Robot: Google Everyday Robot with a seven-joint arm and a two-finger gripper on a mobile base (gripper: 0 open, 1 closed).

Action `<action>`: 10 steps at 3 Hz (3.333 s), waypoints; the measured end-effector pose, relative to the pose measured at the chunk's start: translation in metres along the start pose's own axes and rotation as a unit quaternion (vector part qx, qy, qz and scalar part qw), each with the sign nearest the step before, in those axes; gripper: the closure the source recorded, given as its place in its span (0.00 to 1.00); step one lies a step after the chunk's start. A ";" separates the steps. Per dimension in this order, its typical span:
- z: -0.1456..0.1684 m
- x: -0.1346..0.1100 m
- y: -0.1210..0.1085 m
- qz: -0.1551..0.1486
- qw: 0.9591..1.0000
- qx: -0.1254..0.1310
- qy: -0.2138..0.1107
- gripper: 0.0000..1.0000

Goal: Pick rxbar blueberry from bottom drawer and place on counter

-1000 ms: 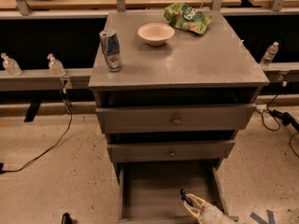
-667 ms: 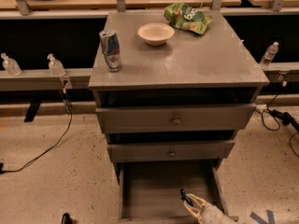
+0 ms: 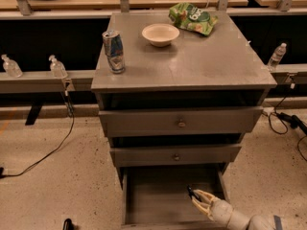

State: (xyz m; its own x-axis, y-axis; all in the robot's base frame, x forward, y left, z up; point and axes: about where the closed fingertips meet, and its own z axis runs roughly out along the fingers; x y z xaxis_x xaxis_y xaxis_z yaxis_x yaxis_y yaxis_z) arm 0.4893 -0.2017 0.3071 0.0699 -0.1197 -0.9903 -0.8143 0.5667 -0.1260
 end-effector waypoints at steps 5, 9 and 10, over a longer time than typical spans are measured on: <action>-0.113 -0.397 -0.040 -0.107 0.988 -0.110 0.018 1.00; -0.095 -0.488 -0.103 -0.091 0.986 -0.134 -0.034 1.00; -0.077 -0.533 -0.138 -0.075 0.986 -0.145 -0.035 1.00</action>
Offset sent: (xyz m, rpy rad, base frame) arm -0.1032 -0.0448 0.1747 -0.0849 -0.1861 0.0840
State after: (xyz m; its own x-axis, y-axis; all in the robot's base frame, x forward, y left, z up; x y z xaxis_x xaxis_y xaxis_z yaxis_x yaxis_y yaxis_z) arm 0.5199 -0.2786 0.8564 0.2342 -0.1226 -0.9644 -0.9215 0.2882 -0.2604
